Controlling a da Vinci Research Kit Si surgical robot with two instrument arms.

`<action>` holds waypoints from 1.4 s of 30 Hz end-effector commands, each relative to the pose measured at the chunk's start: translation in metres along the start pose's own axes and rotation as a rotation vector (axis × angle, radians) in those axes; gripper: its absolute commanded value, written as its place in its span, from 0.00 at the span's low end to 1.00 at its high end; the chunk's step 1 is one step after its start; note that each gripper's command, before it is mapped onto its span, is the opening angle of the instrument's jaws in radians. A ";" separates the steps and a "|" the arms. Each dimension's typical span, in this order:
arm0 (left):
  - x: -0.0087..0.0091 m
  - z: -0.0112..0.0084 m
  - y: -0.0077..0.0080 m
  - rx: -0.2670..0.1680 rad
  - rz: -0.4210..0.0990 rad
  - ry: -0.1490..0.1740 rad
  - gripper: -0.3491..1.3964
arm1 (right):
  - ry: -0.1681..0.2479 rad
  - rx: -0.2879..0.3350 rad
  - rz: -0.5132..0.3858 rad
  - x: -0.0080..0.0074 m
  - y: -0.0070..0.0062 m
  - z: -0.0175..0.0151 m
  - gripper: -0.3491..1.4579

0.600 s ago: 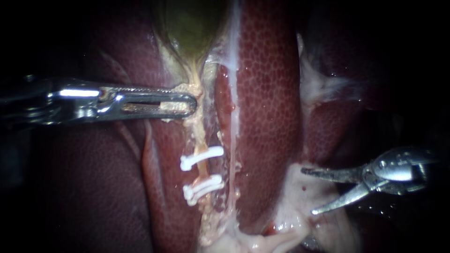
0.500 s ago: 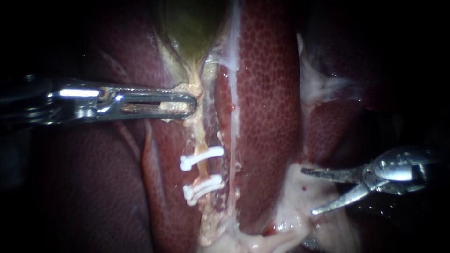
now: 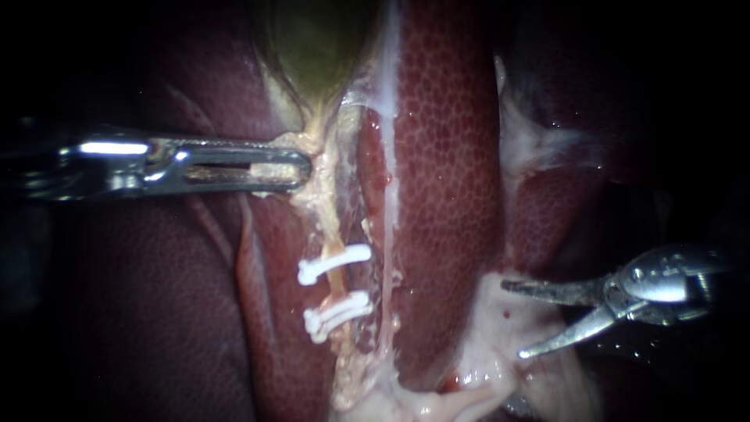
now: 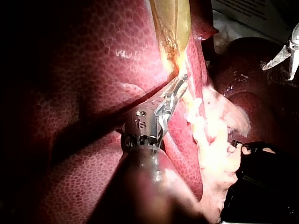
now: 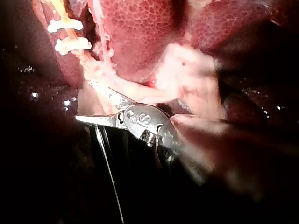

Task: Go to the cutting position left tube

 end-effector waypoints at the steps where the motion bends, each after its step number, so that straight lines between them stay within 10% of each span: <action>1: -0.0003 -0.0004 0.0001 -0.004 -0.003 -0.002 0.00 | 0.000 0.000 0.000 -0.0001 0.0000 0.0001 0.99; 16: -0.0049 -0.0064 0.0012 -0.036 -0.024 -0.052 0.00 | 0.000 -0.001 0.001 0.0000 0.0001 0.0001 0.99; 31: -0.0050 -0.0066 0.0010 -0.039 -0.026 -0.056 0.00 | 0.000 -0.008 0.002 -0.0001 0.0004 0.0012 0.99; 42: -0.0049 -0.0067 0.0008 -0.040 -0.026 -0.056 0.00 | 0.002 -0.045 0.013 -0.0002 0.0034 0.0062 0.99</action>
